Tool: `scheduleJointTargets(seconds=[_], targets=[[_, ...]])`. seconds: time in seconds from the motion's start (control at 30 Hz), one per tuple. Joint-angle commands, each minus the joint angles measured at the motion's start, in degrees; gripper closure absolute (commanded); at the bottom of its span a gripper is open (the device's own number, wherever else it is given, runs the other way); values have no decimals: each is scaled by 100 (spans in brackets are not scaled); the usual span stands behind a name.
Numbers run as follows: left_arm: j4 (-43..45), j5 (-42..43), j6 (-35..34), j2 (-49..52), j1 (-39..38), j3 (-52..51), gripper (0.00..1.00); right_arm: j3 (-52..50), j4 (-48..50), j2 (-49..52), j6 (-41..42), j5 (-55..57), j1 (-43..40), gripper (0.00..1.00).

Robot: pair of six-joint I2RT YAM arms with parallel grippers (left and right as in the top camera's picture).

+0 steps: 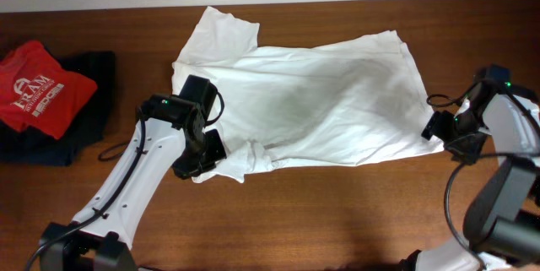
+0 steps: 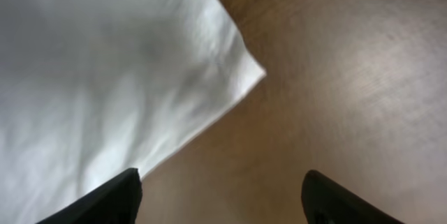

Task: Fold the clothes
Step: 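Grasp the shirt's bottom corners with both grippers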

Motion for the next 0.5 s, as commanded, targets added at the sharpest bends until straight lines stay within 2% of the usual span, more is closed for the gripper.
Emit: scheduleJointTargets(seconds=[0.0,0.13,0.2,0.3,0.33,0.4,0.47], targets=[[162,-17,90,-35,-9,-31,100,-31,350,573,201,138,-11,27],[260,-22,92,-35,-7,-31,100,-31,807,1014,221,243,-15,42],[273,-107,90,-35,-7,-31,100,-31,859,1174,328,599,-15,59],[299,-136,90,-35,-7,-31,99,-31,874,1189,326,595,-15,91],[302,-236,90,-35,-7,-31,99,-28,863,1189,326,595,-15,96],[468,-603,195,-44,-2,-4,100,262,422,1176,302,570,-15,96],[745,-1088,758,-61,48,435,100,1403,-713,1051,-20,435,-15,96]])
